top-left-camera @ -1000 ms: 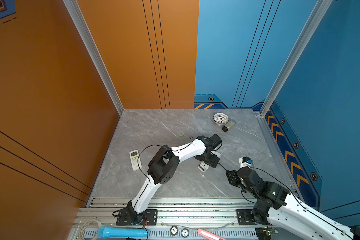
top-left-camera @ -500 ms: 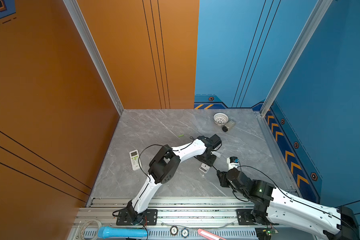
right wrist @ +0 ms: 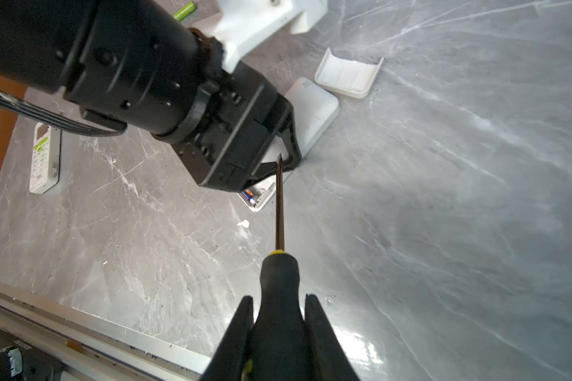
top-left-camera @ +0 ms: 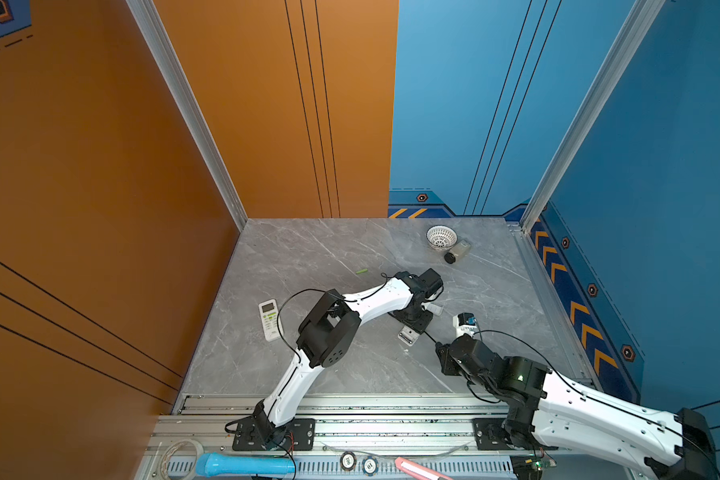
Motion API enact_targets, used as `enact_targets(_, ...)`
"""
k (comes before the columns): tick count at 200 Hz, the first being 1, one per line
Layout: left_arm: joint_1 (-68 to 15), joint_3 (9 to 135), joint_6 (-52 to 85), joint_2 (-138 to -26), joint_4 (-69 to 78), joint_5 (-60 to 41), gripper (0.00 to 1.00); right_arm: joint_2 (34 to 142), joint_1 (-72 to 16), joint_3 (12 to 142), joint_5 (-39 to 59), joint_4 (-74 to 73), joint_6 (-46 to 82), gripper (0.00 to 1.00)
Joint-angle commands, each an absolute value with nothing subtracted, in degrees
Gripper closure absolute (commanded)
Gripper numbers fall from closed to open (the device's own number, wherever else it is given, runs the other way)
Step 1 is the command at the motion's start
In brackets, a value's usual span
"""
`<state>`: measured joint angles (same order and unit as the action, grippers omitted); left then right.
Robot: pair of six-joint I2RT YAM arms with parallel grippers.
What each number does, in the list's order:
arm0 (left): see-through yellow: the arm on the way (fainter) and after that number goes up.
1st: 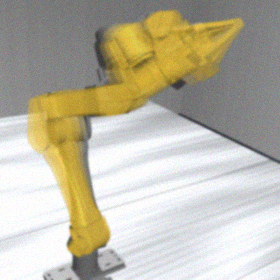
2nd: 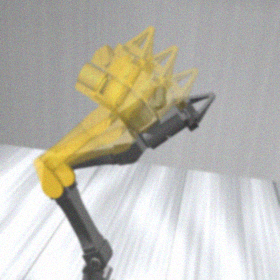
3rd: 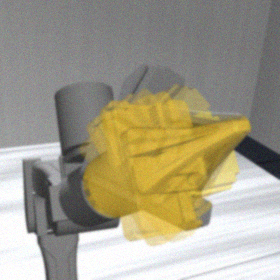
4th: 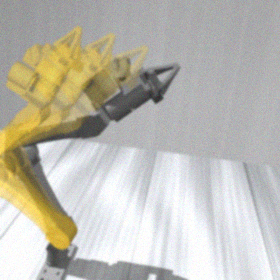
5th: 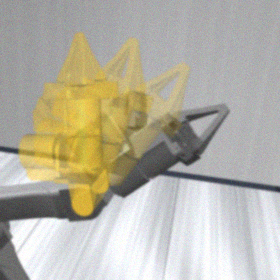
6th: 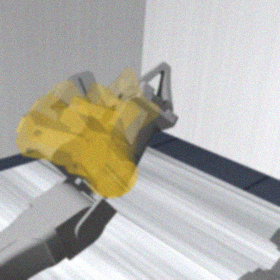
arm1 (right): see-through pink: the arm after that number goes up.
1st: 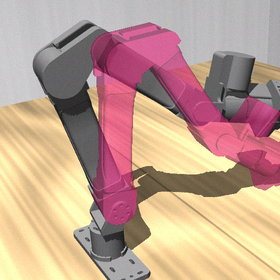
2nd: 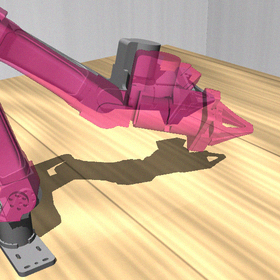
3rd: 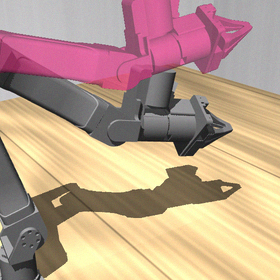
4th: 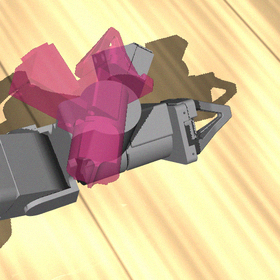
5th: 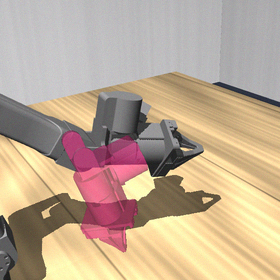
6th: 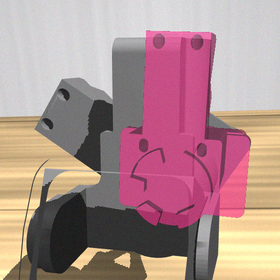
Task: Unload the batteries from the remote control
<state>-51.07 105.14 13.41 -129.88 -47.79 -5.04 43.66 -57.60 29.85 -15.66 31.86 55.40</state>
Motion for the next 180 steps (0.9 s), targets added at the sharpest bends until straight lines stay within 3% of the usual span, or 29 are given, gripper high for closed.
enact_targets(1,-51.5,103.7,12.5,-130.6,-49.0,-7.8,0.79,40.2,-56.7,30.8,-11.3,43.7,59.2,1.00)
enact_targets(46,-51.4,103.4,12.1,-130.6,-48.7,-8.6,0.85,38.6,-56.8,29.9,-2.8,37.2,54.2,1.00)
enact_targets(107,-51.6,103.3,12.0,-130.4,-48.7,-9.1,0.91,47.2,-56.5,35.1,-1.7,34.8,48.2,1.00)
enact_targets(180,-51.6,103.0,12.1,-130.3,-48.2,-9.4,0.93,44.6,-55.1,35.7,-1.8,34.5,49.1,1.00)
